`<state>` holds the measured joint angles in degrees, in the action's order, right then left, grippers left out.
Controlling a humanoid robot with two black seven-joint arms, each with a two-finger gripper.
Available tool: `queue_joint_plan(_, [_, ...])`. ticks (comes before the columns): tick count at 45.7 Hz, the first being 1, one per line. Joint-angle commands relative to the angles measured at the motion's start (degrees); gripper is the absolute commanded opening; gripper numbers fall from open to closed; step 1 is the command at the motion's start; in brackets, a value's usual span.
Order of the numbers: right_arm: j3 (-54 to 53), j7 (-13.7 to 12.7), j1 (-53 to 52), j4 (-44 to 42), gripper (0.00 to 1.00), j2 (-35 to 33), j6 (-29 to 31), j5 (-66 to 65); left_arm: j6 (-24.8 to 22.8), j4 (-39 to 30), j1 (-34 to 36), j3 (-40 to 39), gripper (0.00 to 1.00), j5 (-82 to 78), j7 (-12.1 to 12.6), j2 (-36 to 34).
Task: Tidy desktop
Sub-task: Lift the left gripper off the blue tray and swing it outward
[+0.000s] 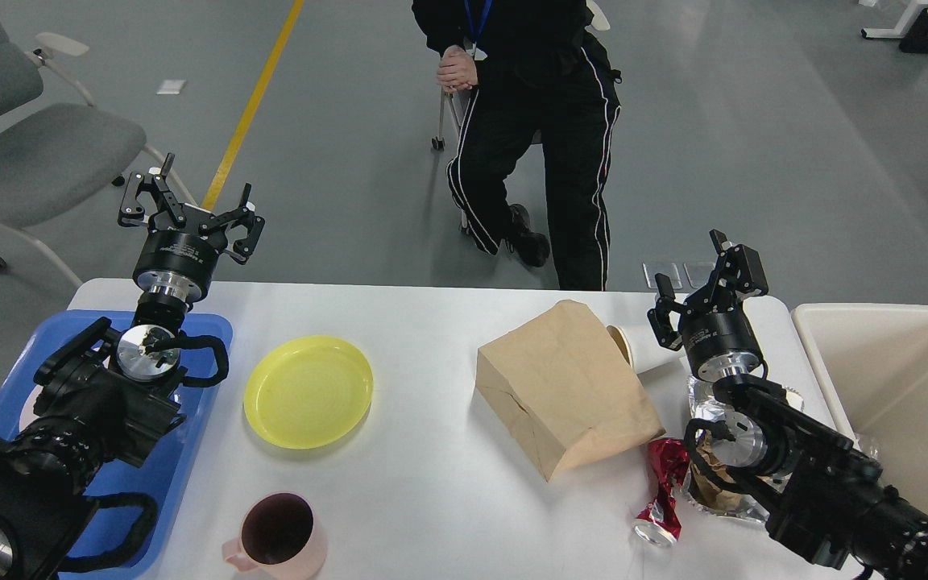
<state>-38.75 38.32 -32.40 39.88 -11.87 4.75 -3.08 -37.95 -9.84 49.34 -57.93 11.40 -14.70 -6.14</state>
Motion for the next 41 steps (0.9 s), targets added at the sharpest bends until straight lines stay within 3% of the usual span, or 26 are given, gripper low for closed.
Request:
queue_joint_plan(1, [0.0,0.0,-0.1,0.1,1.0,0.0,0.0,0.0,-0.3,0.0,0.0,0.0,0.96,-0.1,-0.2,0.4])
queue_joint_plan(9, [0.0,0.0,-0.1,0.1,1.0,0.0,0.0,0.0,0.4,0.0,-0.4,-0.1,0.96,0.0,-0.2,2.4])
queue_joint_plan(20, [0.0,0.0,0.0,0.0,1.0,0.0,0.0,0.0,1.2,-4.5,-3.7,1.7,0.96,0.7,-3.0,2.2])
queue_joint_plan(29, [0.0,0.0,0.1,-0.1,1.0,0.0,0.0,0.0,8.8,-5.0,-1.8,2.6,0.96,0.6,-3.3,2.3])
queue_joint_plan(32, [0.0,0.0,0.1,-0.1,1.0,0.0,0.0,0.0,9.5,-5.5,-1.5,3.6,0.96,0.6,-3.0,1.9])
queue_joint_plan(41, [0.0,0.0,0.0,-0.2,1.0,0.0,0.0,0.0,9.0,-5.4,2.3,21.3,0.96,-0.3,-2.6,-0.9])
